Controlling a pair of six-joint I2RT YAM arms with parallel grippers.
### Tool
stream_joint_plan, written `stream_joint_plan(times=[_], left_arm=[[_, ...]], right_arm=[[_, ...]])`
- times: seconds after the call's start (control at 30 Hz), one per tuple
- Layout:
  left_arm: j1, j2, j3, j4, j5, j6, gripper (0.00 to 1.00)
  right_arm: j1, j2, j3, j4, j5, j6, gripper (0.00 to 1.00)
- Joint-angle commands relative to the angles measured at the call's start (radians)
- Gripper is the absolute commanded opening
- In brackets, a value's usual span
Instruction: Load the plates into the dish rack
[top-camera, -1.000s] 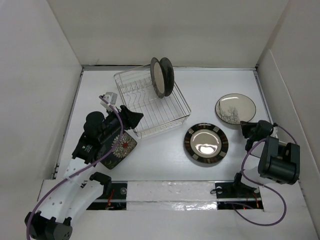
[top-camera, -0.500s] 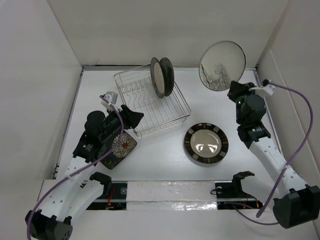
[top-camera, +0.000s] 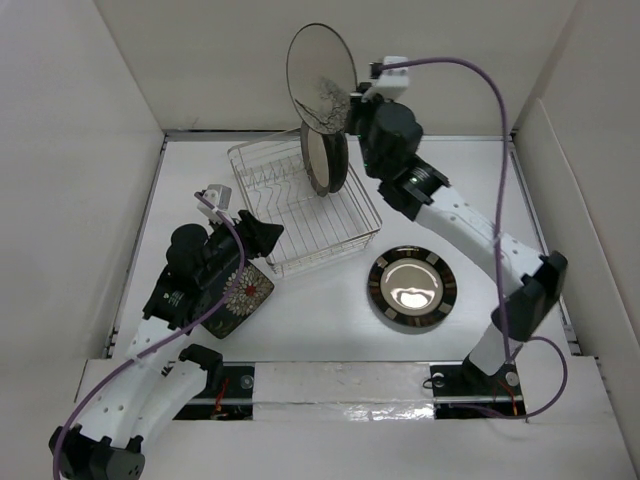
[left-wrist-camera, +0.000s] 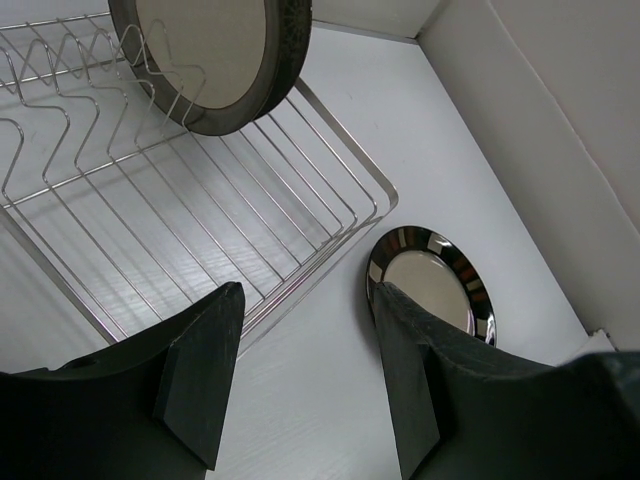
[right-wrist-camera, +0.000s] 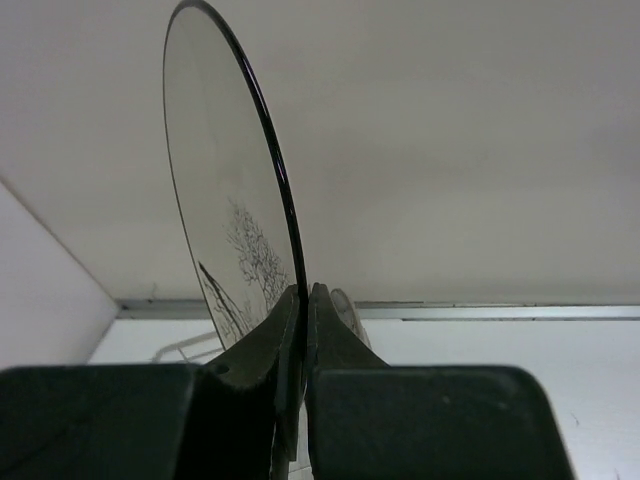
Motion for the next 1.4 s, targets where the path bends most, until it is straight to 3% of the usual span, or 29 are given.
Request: stream_joint_plan(times=[0.0, 0.1, 0.3, 0.83, 1.37], left_arm=[[0.003, -0.019, 0.054, 0.024, -0.014, 0.018, 0.51], [0.003, -0.022, 0.054, 0.019, -0.02, 0.018, 0.51], [0.003, -0.025, 0.054, 0.018, -0.022, 0.016, 0.51], [0.003, -0.024, 0.051, 0.021, -0.019, 0.015, 0.51], [0.003, -0.021, 0.048, 0.025, -0.014, 0.013, 0.51]], right_arm=[[0.034, 0.124, 0.212, -0.014, 0.082, -0.134, 0.0], [0.065, 0.21, 0.335, -0.06, 0.134, -0.183, 0.0], [0.087, 0.357, 0.427, -0.102, 0.172, -0.212, 0.0], [0.096, 0.512, 0.431, -0.14, 0.254, -0.172, 0.0], [0.096, 0.565, 0.352, -0.201, 0.205, 0.024, 0.0]])
